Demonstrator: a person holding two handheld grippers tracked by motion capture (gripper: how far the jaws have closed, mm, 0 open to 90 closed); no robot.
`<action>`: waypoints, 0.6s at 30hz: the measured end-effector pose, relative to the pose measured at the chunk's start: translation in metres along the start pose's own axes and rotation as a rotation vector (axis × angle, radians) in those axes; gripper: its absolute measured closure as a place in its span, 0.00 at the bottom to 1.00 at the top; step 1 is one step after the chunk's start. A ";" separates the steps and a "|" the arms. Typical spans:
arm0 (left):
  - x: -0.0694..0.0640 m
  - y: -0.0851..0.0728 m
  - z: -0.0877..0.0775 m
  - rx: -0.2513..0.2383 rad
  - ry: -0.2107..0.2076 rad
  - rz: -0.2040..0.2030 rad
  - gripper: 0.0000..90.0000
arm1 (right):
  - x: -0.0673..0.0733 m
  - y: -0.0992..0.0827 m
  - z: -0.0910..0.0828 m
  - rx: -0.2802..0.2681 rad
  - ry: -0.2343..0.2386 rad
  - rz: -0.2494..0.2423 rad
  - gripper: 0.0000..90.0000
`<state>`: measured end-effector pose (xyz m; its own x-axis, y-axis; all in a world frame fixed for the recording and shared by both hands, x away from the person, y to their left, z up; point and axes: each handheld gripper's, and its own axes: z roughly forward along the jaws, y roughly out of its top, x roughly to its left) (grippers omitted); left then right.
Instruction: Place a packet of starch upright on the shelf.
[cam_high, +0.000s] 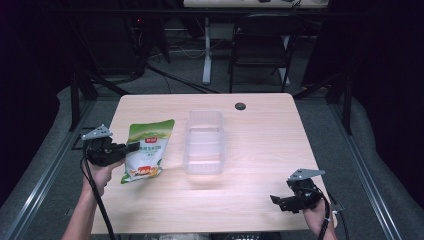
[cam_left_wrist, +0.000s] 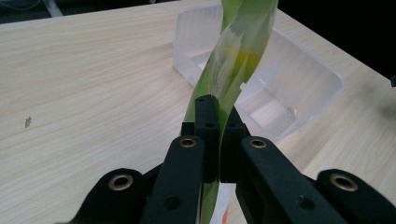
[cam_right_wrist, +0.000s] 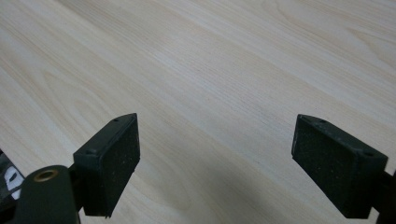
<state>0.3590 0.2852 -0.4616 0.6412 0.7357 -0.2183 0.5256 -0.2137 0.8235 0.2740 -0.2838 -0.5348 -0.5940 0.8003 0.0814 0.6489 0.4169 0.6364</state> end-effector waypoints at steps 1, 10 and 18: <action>-0.001 0.001 0.000 -0.004 0.004 0.006 1.00 | 0.000 0.000 0.000 -0.002 0.000 -0.001 0.17; -0.007 0.007 0.003 -0.010 -0.004 0.028 1.00 | 0.001 0.000 0.000 0.000 0.006 0.002 0.17; -0.011 0.013 0.003 -0.030 -0.013 0.037 1.00 | 0.001 0.000 0.001 -0.003 0.004 0.002 0.17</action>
<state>0.3605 0.2726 -0.4502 0.6669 0.7195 -0.1939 0.4845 -0.2209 0.8465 0.2735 -0.2824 -0.5351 -0.5945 0.7995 0.0860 0.6487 0.4136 0.6389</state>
